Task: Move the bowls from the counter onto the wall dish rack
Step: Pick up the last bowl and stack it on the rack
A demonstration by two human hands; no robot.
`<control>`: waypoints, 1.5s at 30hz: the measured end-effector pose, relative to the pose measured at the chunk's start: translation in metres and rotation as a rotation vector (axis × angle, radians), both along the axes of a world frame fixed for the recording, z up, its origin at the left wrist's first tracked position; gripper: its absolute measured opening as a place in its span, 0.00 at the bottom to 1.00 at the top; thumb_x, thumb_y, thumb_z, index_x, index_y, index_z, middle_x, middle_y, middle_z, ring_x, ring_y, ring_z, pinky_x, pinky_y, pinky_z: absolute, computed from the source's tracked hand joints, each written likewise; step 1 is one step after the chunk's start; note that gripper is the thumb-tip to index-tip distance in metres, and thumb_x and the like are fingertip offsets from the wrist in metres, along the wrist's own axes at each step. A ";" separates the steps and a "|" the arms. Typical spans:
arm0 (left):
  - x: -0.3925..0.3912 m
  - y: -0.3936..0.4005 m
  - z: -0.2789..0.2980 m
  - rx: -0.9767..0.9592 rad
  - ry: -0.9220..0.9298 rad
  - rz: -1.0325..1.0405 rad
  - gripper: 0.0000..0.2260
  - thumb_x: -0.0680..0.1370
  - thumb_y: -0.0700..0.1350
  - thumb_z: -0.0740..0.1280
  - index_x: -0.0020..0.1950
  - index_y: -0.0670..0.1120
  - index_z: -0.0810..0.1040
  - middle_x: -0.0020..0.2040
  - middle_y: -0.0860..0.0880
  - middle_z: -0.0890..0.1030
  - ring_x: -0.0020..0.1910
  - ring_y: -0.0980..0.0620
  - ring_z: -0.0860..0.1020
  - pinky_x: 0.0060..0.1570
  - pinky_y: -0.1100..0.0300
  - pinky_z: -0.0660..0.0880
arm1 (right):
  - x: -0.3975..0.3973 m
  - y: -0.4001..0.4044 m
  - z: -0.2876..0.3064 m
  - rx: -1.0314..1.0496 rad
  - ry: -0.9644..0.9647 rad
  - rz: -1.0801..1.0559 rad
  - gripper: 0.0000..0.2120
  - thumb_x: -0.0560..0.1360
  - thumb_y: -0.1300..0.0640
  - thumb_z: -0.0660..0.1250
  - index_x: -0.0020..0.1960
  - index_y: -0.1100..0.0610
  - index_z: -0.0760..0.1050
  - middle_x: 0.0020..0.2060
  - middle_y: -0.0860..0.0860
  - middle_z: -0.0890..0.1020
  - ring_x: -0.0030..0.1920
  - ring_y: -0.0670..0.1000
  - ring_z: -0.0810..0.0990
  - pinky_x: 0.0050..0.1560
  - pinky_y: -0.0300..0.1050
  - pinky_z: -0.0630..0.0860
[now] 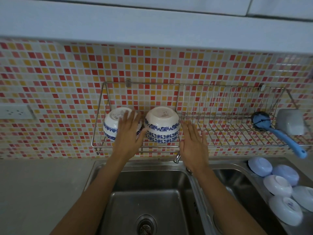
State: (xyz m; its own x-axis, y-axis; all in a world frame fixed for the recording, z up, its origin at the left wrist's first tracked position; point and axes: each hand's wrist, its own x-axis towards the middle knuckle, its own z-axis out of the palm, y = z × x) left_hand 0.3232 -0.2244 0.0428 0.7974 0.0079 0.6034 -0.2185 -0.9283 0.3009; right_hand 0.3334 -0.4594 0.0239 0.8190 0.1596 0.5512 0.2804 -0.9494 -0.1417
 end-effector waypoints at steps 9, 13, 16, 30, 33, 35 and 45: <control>-0.008 0.017 -0.013 0.090 0.128 0.187 0.33 0.76 0.62 0.44 0.78 0.47 0.52 0.79 0.45 0.54 0.78 0.41 0.45 0.74 0.43 0.44 | 0.014 -0.001 0.020 -0.054 0.280 0.289 0.41 0.75 0.66 0.58 0.78 0.48 0.38 0.78 0.46 0.43 0.75 0.53 0.61 0.65 0.53 0.71; -0.010 0.019 -0.013 0.125 0.170 0.180 0.32 0.77 0.61 0.44 0.78 0.47 0.47 0.79 0.45 0.49 0.77 0.41 0.41 0.75 0.42 0.43 | 0.012 -0.001 0.015 -0.029 0.206 0.272 0.40 0.75 0.67 0.59 0.78 0.49 0.43 0.77 0.44 0.47 0.60 0.51 0.77 0.37 0.37 0.68; -0.011 0.017 -0.012 0.146 0.174 0.185 0.34 0.75 0.61 0.40 0.78 0.46 0.44 0.79 0.45 0.45 0.77 0.41 0.38 0.73 0.45 0.39 | 0.012 0.000 0.011 -0.037 0.180 0.263 0.39 0.74 0.68 0.59 0.78 0.49 0.45 0.78 0.46 0.50 0.40 0.46 0.74 0.29 0.36 0.62; -0.060 0.015 -0.025 0.190 0.265 0.147 0.39 0.70 0.64 0.23 0.77 0.48 0.41 0.79 0.46 0.42 0.78 0.46 0.42 0.74 0.51 0.37 | -0.019 0.014 0.000 0.072 0.034 0.105 0.24 0.72 0.70 0.66 0.67 0.59 0.73 0.65 0.58 0.77 0.66 0.57 0.75 0.69 0.57 0.65; -0.088 0.025 -0.035 0.264 0.279 0.115 0.35 0.74 0.63 0.28 0.77 0.49 0.41 0.79 0.46 0.44 0.78 0.45 0.43 0.73 0.50 0.36 | -0.043 0.017 -0.010 -0.058 0.087 0.062 0.27 0.73 0.63 0.66 0.72 0.58 0.67 0.70 0.57 0.71 0.73 0.56 0.65 0.75 0.54 0.49; -0.102 0.030 -0.036 0.256 0.305 0.088 0.33 0.75 0.63 0.30 0.77 0.49 0.40 0.78 0.47 0.40 0.77 0.45 0.39 0.73 0.50 0.36 | -0.057 0.018 -0.016 -0.057 0.134 0.048 0.31 0.75 0.60 0.62 0.76 0.58 0.57 0.76 0.55 0.61 0.77 0.55 0.54 0.74 0.50 0.41; -0.156 0.050 0.025 0.184 0.463 0.031 0.24 0.83 0.49 0.48 0.78 0.46 0.45 0.79 0.45 0.44 0.78 0.45 0.42 0.76 0.49 0.47 | -0.112 0.031 0.036 -0.045 0.278 0.091 0.17 0.80 0.53 0.57 0.66 0.57 0.71 0.64 0.54 0.77 0.62 0.54 0.75 0.66 0.51 0.71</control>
State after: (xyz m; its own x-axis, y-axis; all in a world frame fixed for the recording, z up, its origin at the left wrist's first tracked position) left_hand 0.1674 -0.1739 0.0673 0.9831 -0.0371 0.1793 -0.0717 -0.9791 0.1904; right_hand 0.2214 -0.4280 0.0603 0.9187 0.2589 0.2982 0.3213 -0.9291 -0.1832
